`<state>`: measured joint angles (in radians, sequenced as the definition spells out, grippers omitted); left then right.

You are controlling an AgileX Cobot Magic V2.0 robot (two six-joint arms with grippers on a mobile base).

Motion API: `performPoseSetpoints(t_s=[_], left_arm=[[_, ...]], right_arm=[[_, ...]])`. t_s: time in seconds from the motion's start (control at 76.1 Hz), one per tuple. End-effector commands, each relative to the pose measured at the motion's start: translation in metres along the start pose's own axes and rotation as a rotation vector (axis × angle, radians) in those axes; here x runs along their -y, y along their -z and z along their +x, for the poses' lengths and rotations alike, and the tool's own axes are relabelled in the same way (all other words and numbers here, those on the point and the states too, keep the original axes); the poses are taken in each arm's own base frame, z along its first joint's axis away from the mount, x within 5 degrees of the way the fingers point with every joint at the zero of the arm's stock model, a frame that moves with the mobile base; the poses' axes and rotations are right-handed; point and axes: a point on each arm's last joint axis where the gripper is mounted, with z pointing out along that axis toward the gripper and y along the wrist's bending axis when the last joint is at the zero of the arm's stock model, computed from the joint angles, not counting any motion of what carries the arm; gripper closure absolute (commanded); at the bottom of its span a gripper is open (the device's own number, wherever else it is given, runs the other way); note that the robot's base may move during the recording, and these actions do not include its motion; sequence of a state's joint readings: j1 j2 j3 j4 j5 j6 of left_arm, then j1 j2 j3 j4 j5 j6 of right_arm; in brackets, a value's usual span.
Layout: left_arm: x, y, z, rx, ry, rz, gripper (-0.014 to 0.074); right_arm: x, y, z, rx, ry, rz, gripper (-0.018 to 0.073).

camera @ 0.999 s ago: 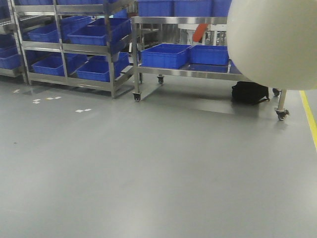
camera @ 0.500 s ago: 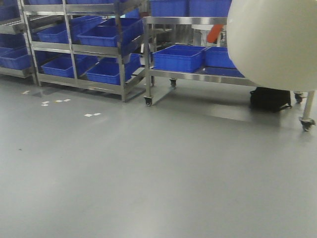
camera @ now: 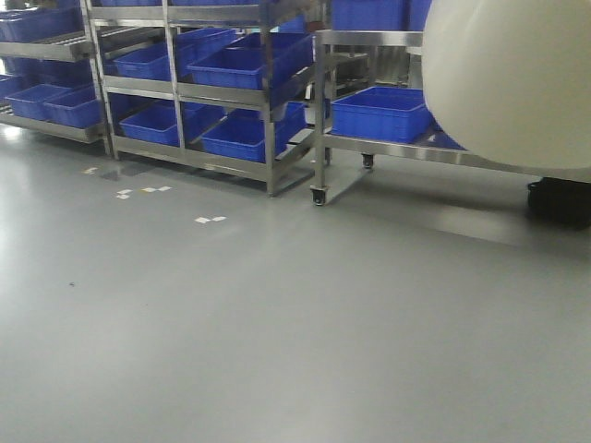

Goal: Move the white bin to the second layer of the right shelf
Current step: 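Drive the base past the racks of blue crates holding the bin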

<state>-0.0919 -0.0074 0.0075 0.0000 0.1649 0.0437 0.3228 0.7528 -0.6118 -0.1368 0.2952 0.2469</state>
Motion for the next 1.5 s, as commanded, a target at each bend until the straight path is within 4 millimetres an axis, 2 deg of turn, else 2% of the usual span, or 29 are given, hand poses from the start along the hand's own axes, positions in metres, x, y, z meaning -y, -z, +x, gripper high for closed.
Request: performPoseSetpoints(t_s=[0.0, 1.485], left_arm=[[0.0005, -0.001, 0.0036, 0.065, 0.005, 0.003, 0.0512], [0.0005, -0.001, 0.0036, 0.065, 0.005, 0.003, 0.0512]], right_arm=[[-0.0019, 0.0054, -0.0195, 0.138, 0.007, -0.02, 0.0504], [-0.0019, 0.0054, -0.0195, 0.138, 0.007, -0.02, 0.0504]])
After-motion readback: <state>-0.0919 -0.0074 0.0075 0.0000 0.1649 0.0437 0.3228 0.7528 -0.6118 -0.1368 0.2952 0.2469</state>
